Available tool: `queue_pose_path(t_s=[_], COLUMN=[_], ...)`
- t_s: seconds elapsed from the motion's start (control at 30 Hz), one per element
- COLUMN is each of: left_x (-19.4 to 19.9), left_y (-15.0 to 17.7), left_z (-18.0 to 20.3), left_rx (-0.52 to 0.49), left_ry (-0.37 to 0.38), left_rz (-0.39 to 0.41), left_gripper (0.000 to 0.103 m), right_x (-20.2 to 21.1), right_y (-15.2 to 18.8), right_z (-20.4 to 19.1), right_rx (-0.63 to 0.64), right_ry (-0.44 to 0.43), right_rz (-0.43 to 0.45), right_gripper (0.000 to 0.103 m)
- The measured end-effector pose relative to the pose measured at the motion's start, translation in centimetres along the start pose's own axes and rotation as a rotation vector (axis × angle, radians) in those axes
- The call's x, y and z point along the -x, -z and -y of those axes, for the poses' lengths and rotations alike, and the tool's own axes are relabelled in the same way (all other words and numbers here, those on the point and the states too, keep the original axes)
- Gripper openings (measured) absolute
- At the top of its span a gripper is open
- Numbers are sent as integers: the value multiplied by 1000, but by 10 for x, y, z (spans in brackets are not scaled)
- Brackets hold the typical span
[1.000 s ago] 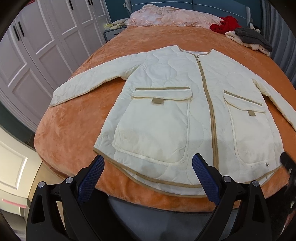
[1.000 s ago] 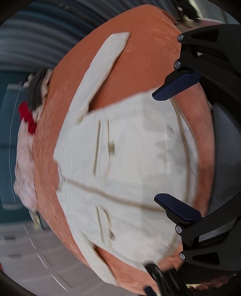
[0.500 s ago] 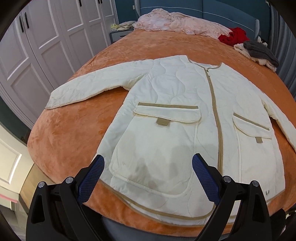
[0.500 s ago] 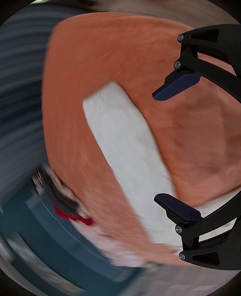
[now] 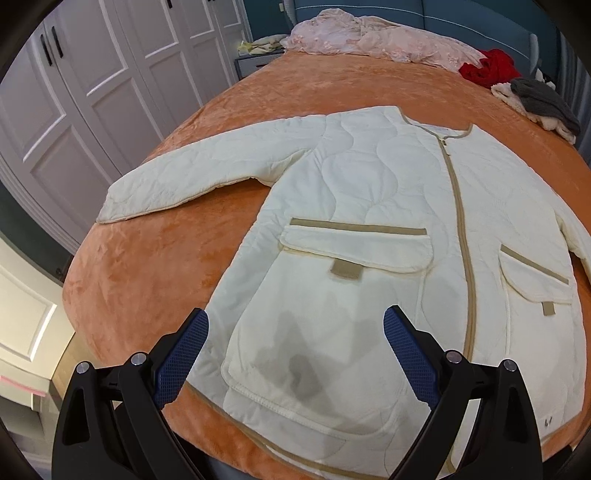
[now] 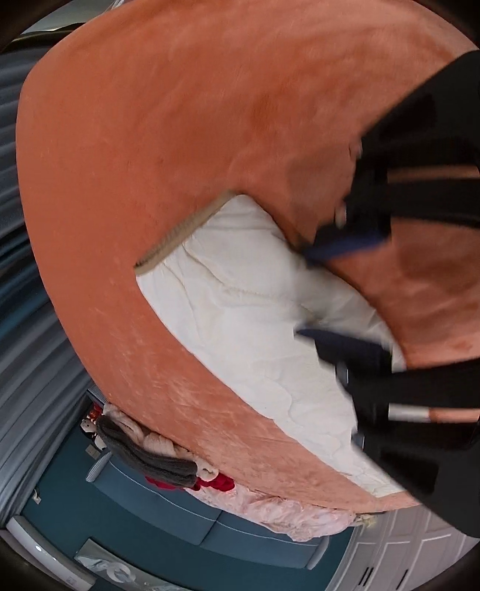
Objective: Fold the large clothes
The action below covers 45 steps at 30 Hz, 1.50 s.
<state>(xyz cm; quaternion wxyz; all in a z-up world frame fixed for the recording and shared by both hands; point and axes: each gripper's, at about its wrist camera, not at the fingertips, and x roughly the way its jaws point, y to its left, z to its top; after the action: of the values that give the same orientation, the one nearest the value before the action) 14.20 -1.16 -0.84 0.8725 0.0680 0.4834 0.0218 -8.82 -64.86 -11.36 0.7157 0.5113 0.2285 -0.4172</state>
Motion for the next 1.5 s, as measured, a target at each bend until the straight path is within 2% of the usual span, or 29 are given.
queue_pose_path(t_s=[0.07,0.13,0.2,0.3,0.37,0.47,0.53,0.57,0.63,0.67,0.7,0.77,0.83,0.9,1.0,1.1,1.2,1.3,1.37,1.43,1.47,1.5], left_x=[-4,-6,-9,-16,-20,-21,-23,-24,-27,-27,-28,-30,-32,-39,-58,-81,-97,-119,-134,-145,-146,-146], left_y=[-4,-6,-7,-6,-5,-3,-2,-2,-4,-5,-6,-13,-21,-34,-50,-70,-89,-104,-107,-107,-108,-109], left_z=[-6,-11,-19,-30,-38,-48,-53,-57,-64,-66,-69,-72,-72,-68,-53,-20,12,35,42,41,41,40], left_rx=[20,38,52,74,96,125,131,136,151,158,166,180,204,253,329,364,343,317,321,340,345,330], left_ry=[-1,-8,-16,-27,-31,-24,-20,-17,0,11,30,83,151,268,399,475,489,437,429,431,428,415], left_rz=[-5,-2,0,-5,-15,-14,-15,-16,-15,-14,-12,-6,-1,-20,-60,-110,-106,-107,-140,-174,-174,-169], left_gripper=[94,94,94,94,94,94,94,94,94,94,94,94,93,93,93,93,93,93,86,56,46,20], right_x=[8,28,54,98,120,134,138,136,130,122,117,116,119,120,105,86,62,39,18,-3,-13,-24], right_y=[-5,-7,-1,39,83,159,207,243,291,323,344,382,406,409,387,350,302,268,247,231,226,220], right_z=[-12,-47,-103,-204,-267,-336,-365,-381,-396,-402,-403,-394,-383,-369,-344,-311,-280,-257,-243,-233,-230,-228], right_rx=[7,65,185,441,601,782,886,964,1044,1082,1107,1155,1194,1185,1114,1034,931,792,670,572,534,488], right_ry=[-26,-89,-178,-345,-456,-602,-653,-670,-695,-714,-723,-719,-718,-701,-634,-533,-434,-390,-377,-366,-371,-373], right_rz=[26,76,117,144,124,36,-22,-56,-138,-211,-259,-316,-341,-348,-329,-311,-303,-319,-346,-360,-368,-379], right_gripper=[12,10,10,10,10,10,10,10,13,17,32,53,55,55,56,59,59,60,61,61,61,61])
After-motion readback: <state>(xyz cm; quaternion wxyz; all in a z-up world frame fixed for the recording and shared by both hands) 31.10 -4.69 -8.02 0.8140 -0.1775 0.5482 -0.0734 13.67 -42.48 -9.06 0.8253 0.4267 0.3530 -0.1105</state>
